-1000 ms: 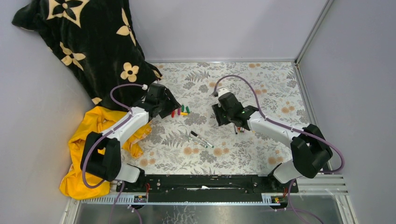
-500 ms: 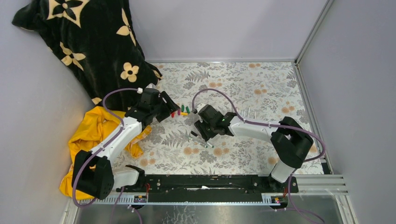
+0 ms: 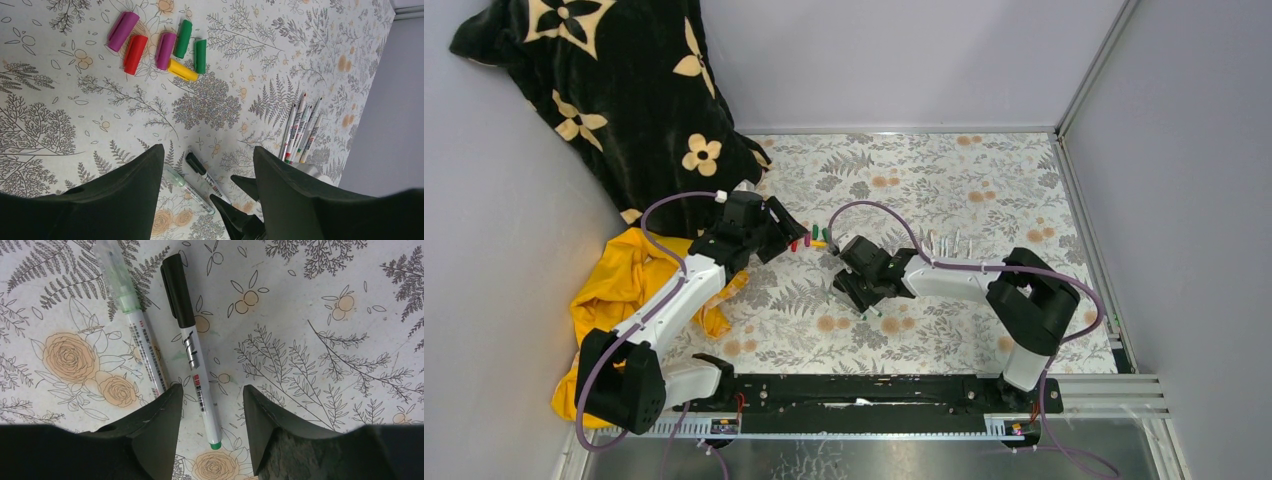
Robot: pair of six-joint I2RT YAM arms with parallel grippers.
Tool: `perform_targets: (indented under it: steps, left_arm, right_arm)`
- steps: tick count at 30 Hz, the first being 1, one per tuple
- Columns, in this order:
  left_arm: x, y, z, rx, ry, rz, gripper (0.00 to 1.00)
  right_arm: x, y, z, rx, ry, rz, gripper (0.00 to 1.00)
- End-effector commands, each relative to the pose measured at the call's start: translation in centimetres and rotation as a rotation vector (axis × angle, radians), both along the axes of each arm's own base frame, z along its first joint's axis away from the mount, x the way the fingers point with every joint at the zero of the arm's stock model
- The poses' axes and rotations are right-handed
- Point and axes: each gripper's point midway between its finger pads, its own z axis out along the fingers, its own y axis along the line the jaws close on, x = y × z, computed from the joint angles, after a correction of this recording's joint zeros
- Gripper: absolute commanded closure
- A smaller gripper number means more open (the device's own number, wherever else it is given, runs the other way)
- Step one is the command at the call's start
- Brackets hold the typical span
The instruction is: Open the pen caps
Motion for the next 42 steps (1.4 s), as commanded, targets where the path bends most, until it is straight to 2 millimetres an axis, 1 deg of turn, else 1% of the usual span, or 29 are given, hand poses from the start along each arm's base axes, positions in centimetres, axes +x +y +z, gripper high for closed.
perform_targets:
  steps: [1, 6, 13, 15, 18, 19, 21, 22, 27, 33, 36, 42]
  left_arm:
    - [0.1, 0.0, 0.3, -0.015, -0.018, 0.008, 0.28]
    - [0.2, 0.1, 0.3, -0.011, -0.022, 0.011, 0.28]
    - [0.4, 0.2, 0.0, -0.003, -0.018, 0.02, 0.28]
    - [0.5, 0.2, -0.2, -0.004, -0.016, 0.022, 0.28]
    - [0.5, 0.2, -0.5, -0.003, -0.007, 0.021, 0.28]
    - [0.6, 0.1, -0.6, -0.006, -0.005, 0.019, 0.28]
    - [0.6, -0.2, -0.8, -0.016, 0.003, 0.012, 0.28]
    - [0.6, -0.3, -0.9, -0.022, 0.006, 0.008, 0.28]
    - [0.6, -1.5, -1.6, -0.054, 0.019, -0.031, 0.28]
    - [0.4, -4.1, -2.1, -0.074, 0.034, -0.08, 0.29]
    - [0.2, -5.2, -2.5, -0.082, 0.045, -0.094, 0.29]
    - [-0.1, -7.1, -3.0, -0.111, 0.063, -0.112, 0.31]
  right_arm:
    - [0.8, 0.1, 0.0, -0.012, -0.044, -0.028, 0.46]
    - [0.9, -0.2, -0.7, -0.034, -0.045, -0.033, 0.48]
    - [0.1, -0.8, -2.3, -0.051, -0.014, -0.037, 0.57]
    - [-0.1, -1.0, -2.7, -0.05, -0.007, -0.039, 0.63]
    - [-0.2, -1.2, -2.8, -0.055, -0.004, -0.039, 0.83]
    - [-0.2, -1.1, -2.7, -0.052, -0.005, -0.038, 0.88]
    - [-0.3, -0.9, -2.1, -0.035, -0.009, -0.035, 0.98]
    - [-0.3, -0.8, -1.7, -0.024, -0.011, -0.034, 1.0]
    - [0.1, 0.6, 1.0, 0.053, -0.028, -0.028, 1.0]
    - [0.6, 2.2, 4.4, 0.152, -0.052, -0.044, 1.0]
    - [0.7, 2.8, 5.6, 0.192, -0.06, -0.051, 1.0]
    - [1.1, 3.2, 6.6, 0.224, -0.078, -0.068, 1.0]
